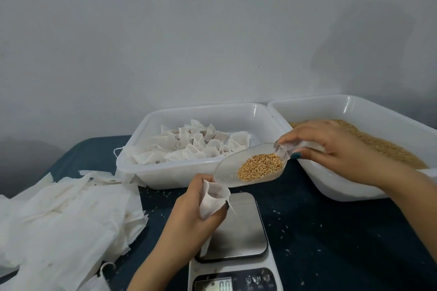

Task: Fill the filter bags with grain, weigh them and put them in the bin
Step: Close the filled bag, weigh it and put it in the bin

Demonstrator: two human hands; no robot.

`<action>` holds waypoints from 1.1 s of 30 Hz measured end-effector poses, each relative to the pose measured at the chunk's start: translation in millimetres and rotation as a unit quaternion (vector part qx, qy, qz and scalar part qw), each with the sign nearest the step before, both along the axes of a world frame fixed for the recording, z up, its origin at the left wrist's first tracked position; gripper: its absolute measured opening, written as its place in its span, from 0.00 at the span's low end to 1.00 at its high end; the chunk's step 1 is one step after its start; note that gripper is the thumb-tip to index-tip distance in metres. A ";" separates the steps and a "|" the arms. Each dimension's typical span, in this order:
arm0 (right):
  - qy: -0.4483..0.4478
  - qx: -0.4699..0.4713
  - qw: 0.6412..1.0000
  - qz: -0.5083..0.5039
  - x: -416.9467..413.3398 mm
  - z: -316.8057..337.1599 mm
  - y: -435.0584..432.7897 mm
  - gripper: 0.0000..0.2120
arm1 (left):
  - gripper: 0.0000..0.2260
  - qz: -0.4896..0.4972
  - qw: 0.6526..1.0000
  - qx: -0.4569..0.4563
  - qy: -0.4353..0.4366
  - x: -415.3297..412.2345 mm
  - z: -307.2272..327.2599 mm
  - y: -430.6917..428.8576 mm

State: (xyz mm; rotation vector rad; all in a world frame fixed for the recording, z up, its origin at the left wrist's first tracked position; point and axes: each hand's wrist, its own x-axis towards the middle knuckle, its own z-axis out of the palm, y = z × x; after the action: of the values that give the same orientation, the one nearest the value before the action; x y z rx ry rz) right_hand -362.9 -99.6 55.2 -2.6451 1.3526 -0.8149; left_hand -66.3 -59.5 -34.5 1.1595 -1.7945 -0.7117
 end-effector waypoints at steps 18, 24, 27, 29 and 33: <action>0.212 -0.297 0.931 0.022 29.5 41.0 6.3 0.11 | 0.16 -0.003 0.998 -0.005 -0.056 -3.0 -1.0 2.1; 0.180 -0.237 0.954 -0.005 22.5 31.9 8.1 0.11 | 0.15 -0.010 1.000 -0.002 -0.025 -1.5 0.0 3.3; 0.117 -0.135 0.984 -0.014 14.1 20.2 12.1 0.10 | 0.14 -0.020 1.000 0.002 0.017 -2.8 4.5 4.9; 0.071 -0.068 0.995 -0.016 10.4 12.0 16.4 0.08 | 0.12 -0.028 0.998 0.009 0.052 -3.9 7.9 7.3; -0.029 0.009 0.999 -0.022 3.3 -4.6 20.5 0.16 | 0.09 -0.036 0.993 0.016 0.109 -5.1 15.8 11.4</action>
State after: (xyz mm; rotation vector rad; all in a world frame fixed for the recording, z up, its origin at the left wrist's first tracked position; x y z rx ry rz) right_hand -359.6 -79.1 50.6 -2.5650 1.4024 -0.8725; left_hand -71.4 -48.1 -18.7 1.0006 -1.6536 -0.8780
